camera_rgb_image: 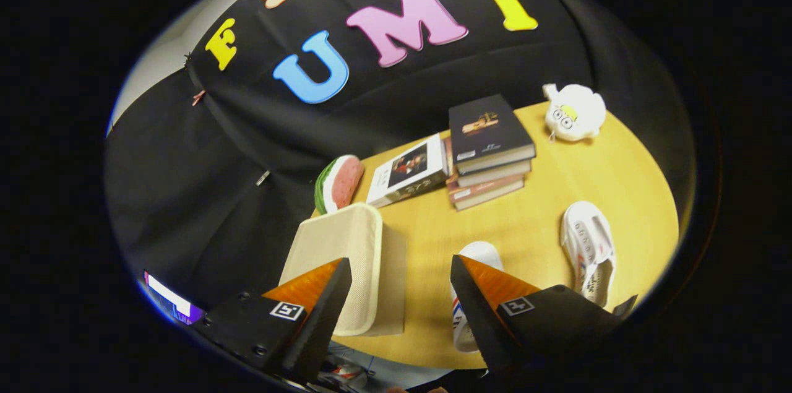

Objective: Open the storage box then place both shoes into the box .Put the left shoe in first, then the right shoe, with the right side of both shoes facing outward in a uniform manner.

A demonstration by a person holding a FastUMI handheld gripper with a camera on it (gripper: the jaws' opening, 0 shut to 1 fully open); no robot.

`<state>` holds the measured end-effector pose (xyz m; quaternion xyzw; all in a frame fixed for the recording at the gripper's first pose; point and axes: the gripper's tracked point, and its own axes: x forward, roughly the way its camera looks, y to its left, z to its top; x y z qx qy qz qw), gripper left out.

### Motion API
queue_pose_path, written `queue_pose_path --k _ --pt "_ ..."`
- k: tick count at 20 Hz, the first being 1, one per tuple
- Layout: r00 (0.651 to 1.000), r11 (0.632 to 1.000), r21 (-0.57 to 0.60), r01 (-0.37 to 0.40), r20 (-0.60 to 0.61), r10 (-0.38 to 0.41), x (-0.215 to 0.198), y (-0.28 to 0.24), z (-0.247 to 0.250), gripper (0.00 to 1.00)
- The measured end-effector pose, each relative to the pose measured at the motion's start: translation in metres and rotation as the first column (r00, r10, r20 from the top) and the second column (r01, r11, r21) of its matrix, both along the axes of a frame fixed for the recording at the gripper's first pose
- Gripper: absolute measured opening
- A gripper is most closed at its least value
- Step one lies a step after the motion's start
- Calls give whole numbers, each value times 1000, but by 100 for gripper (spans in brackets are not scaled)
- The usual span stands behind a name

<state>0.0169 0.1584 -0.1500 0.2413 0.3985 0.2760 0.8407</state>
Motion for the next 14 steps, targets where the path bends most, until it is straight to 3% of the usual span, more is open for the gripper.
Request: queue_pose_path --k 6,12,14 --pt "965 968 163 -191 -148 215 -25 57 -41 98" --pt "887 901 325 -288 -264 379 -45 95 -73 98" --pt "852 879 395 -268 -328 407 -57 104 -73 96"
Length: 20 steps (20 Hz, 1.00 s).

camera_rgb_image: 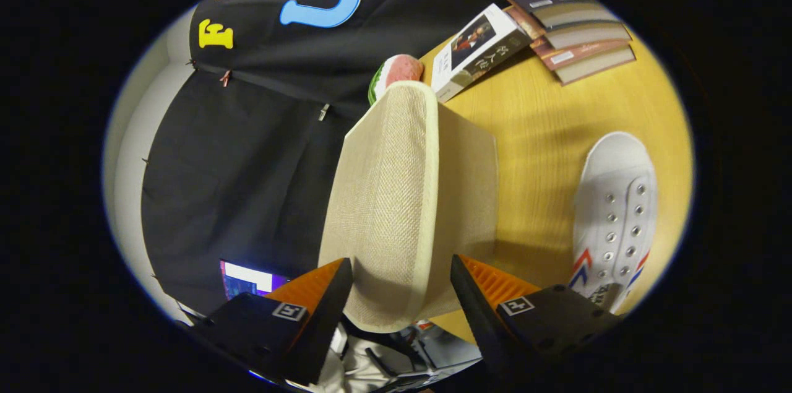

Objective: Open the storage box then place both shoes into the box .Put the left shoe in first, then the right shoe, with the right side of both shoes facing outward in a uniform manner.

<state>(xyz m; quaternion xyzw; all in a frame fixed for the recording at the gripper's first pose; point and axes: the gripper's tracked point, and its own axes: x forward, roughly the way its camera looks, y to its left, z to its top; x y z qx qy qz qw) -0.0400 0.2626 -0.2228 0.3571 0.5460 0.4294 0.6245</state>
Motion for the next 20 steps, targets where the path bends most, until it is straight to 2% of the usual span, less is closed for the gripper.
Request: queue_pose_path --k 1,6,7,8,9,10,11,12,15,20 --pt "999 1000 29 1 -53 0 -4 4 0 95" --pt "974 994 55 89 -212 -76 -1 -2 -1 72" --pt "967 993 63 103 -238 -86 1 -3 2 61" --pt "964 991 66 112 -251 -92 1 -3 4 58" --pt "959 989 77 129 -264 -105 2 -4 9 47" --pt "950 987 65 149 -287 -124 4 -4 10 40" --pt "948 986 64 154 -292 -129 3 -1 11 22" --pt "950 985 72 157 -282 -131 2 1 13 22" --pt "956 982 65 176 -251 -154 -2 4 18 9" --pt "962 978 44 203 -195 -191 -5 10 31 5"
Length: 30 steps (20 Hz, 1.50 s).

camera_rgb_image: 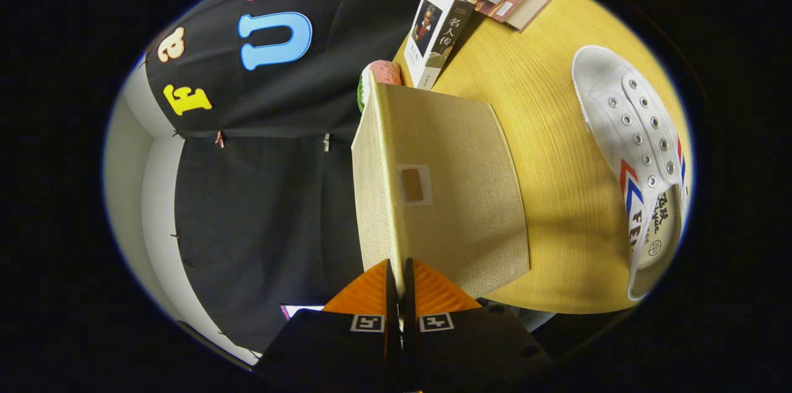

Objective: Open the storage box then place both shoes into the box .Put the left shoe in first, then the right shoe, with the right side of both shoes facing outward in a uniform manner.

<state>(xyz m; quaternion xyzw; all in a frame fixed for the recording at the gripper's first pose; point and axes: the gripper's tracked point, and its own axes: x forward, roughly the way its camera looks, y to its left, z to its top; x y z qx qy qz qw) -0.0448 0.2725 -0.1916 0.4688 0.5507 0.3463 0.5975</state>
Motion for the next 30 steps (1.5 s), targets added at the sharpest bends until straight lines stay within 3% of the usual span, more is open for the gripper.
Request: queue_pose_path --k 6,11,16,24,30 --pt "994 994 79 80 69 -86 15 10 74 5" --pt "986 991 134 30 159 -51 1 54 147 5" --pt "974 987 157 -45 227 8 -15 121 189 5" --pt "960 981 123 -150 257 115 -35 218 190 5" --pt "951 984 36 -177 264 161 -51 274 172 6"
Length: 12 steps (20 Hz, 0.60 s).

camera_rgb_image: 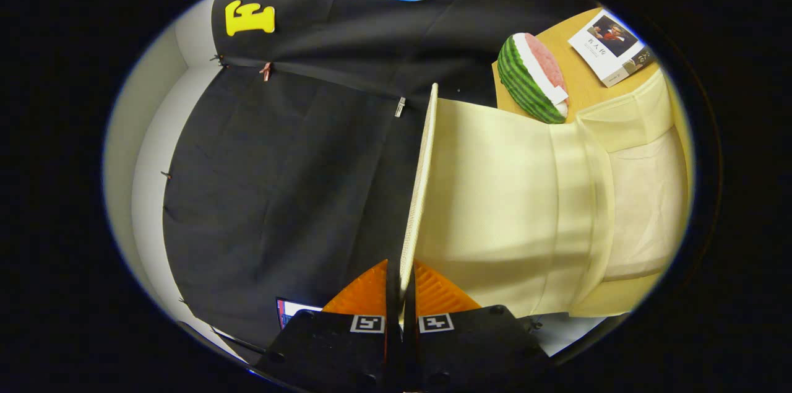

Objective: Open the storage box then place both shoes into the box .Put the left shoe in first, then the right shoe, with the right side of both shoes facing outward in a uniform manner.

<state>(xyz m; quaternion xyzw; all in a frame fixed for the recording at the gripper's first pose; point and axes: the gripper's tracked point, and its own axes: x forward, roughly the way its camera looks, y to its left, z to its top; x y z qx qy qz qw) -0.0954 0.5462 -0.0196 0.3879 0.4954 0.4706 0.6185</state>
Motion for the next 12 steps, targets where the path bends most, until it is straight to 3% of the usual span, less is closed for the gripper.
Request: queue_pose_path --k 2,5,8,12 --pt "1000 1000 -10 6 19 -6 -1 7 -5 6" --pt "999 999 -33 5 42 -3 -2 5 -9 15" --pt "988 980 -189 58 153 -29 17 -28 -37 98" --pt "946 949 -280 148 320 -53 44 -96 -38 98"
